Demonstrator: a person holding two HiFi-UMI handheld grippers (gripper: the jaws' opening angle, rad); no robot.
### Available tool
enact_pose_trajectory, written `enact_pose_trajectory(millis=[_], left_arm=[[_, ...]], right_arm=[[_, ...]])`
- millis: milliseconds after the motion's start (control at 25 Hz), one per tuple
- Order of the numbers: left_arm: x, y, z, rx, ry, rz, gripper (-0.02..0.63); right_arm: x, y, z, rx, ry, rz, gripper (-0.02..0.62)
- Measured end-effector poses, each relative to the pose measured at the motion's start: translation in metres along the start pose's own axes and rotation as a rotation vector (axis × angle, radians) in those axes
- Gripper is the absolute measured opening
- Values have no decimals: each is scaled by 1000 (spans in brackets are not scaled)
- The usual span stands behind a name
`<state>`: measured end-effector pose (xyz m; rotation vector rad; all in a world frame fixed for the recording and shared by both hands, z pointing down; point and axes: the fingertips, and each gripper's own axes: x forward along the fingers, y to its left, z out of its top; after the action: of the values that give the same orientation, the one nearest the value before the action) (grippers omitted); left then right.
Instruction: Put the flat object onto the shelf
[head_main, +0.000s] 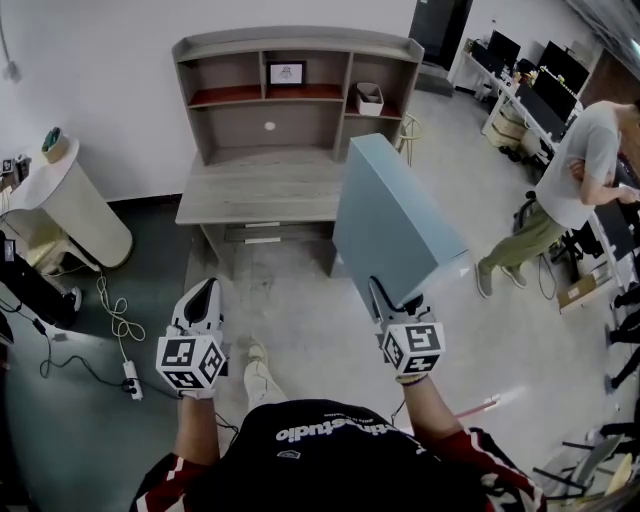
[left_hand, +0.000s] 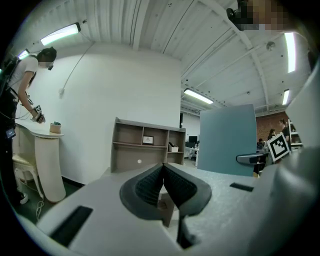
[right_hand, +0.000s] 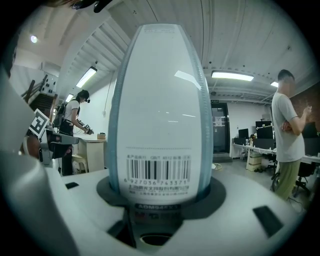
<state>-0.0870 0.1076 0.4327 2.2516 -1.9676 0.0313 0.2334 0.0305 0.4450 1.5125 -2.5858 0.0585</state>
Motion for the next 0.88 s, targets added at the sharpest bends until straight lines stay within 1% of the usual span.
enact_pose_trajectory(millis=[200, 320, 480, 880], left_arm=[[43, 32, 10, 8, 7, -25, 6], [71, 52, 17, 3, 10, -41, 6], [109, 78, 29, 7, 11, -72, 6], [186, 139, 56, 8, 17, -181, 6]], right_arm=[[46, -1, 3, 9, 5, -42, 265], [75, -2, 11, -1, -5, -75, 265], [113, -3, 23, 13, -14, -113, 264], [197, 7, 47, 49, -13, -243, 264]])
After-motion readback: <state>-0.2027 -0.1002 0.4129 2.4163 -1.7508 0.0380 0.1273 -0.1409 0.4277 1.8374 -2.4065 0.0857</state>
